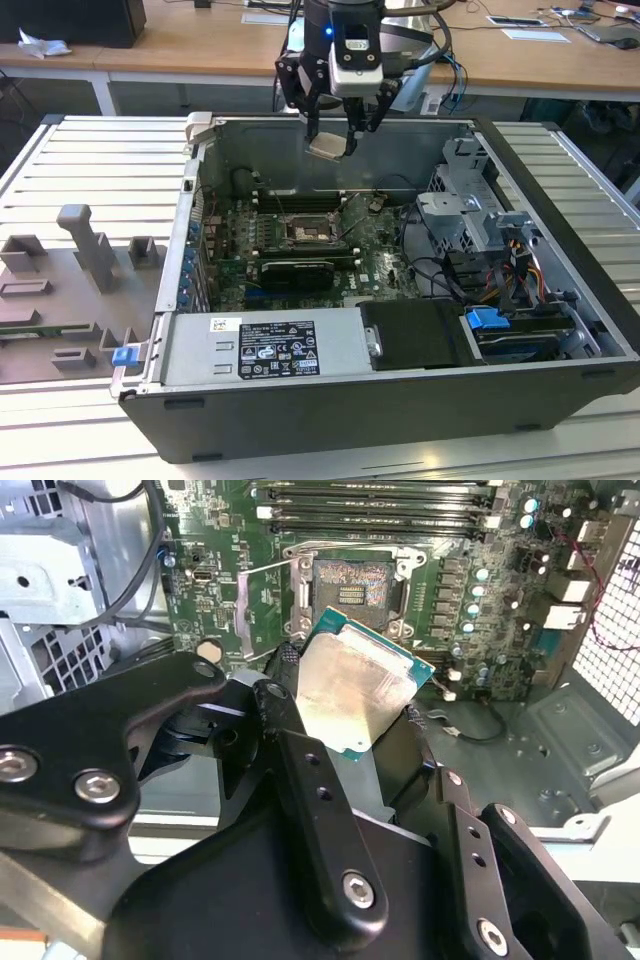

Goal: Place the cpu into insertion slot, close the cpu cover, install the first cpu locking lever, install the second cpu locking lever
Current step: 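Place the cpu into insertion slot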

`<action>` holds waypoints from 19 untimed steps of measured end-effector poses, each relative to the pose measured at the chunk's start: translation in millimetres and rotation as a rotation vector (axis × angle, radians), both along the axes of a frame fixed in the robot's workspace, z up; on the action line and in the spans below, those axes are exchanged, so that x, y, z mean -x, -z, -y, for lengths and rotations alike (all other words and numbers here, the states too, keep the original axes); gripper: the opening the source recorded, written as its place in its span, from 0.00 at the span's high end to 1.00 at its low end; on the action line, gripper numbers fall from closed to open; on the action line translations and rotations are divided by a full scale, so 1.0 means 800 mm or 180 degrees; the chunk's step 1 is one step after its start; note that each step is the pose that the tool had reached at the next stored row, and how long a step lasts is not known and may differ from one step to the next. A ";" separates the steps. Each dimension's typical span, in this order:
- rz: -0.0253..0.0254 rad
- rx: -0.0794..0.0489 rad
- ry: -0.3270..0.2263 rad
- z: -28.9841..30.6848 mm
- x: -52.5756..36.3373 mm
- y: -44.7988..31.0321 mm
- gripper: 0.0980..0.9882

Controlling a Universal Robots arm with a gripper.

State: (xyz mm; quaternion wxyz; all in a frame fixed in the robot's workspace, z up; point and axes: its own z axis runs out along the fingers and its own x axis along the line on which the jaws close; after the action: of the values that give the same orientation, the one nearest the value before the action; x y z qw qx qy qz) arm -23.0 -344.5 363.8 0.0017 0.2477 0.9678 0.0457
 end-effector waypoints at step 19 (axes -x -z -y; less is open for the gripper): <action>0.0000 0.0000 0.0356 0.0000 0.000 0.0008 0.50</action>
State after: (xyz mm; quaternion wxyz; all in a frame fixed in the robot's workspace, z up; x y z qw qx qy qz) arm -23.0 -344.5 363.1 0.0042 0.3015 0.9524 0.0455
